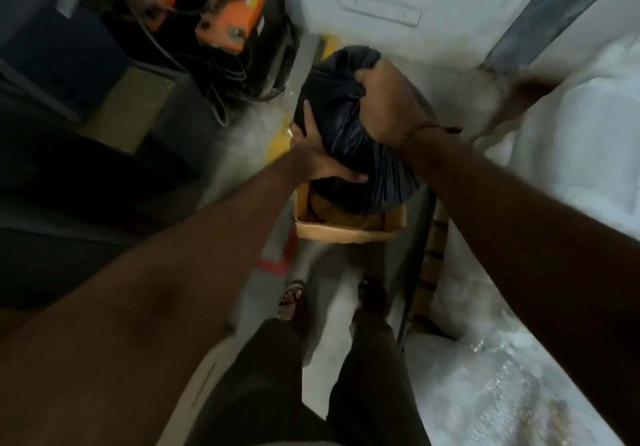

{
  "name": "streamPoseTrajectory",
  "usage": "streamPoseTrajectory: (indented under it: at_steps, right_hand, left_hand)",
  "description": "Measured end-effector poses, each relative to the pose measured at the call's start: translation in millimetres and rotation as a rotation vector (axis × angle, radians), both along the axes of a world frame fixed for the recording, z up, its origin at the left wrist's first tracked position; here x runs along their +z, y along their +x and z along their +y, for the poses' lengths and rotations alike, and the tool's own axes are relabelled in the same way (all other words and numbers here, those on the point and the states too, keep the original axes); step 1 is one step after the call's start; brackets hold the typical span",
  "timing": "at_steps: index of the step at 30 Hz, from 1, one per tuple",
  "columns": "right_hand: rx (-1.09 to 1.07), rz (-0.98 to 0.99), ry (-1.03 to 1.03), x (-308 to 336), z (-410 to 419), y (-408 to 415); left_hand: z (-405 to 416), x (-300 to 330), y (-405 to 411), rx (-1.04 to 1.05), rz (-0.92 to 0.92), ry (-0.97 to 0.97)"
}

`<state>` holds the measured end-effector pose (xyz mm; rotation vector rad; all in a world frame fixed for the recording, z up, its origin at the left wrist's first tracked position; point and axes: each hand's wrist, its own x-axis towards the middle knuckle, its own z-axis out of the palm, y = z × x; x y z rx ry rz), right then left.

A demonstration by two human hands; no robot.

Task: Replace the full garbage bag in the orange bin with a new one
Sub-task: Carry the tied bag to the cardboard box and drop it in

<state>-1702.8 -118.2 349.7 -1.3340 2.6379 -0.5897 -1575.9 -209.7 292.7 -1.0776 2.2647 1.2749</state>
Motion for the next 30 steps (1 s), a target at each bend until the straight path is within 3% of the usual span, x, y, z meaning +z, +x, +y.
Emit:
streamPoseTrajectory:
  at_steps: [6,11,18,20,30]
  right_hand:
    - [-0.022,-0.187,0.061,-170,3,-44]
    - [0.034,-0.284,0.166,-284,14,-42]
    - [0.153,-0.140,0.224,-358,2,-59]
    - [0.188,-0.235,0.261,-379,-4,-62]
    - [0.089,-0.240,0.543,-458,1,-71]
  left_hand:
    - [15,-153,-39,0.015,-0.103,-0.034]
    - [33,-242,-49,0.071,-0.181,-0.003]
    - [52,-326,-58,0.129,-0.286,0.074]
    - [52,-339,-69,0.134,-0.249,0.042]
    - [45,-431,-65,0.000,-0.074,0.007]
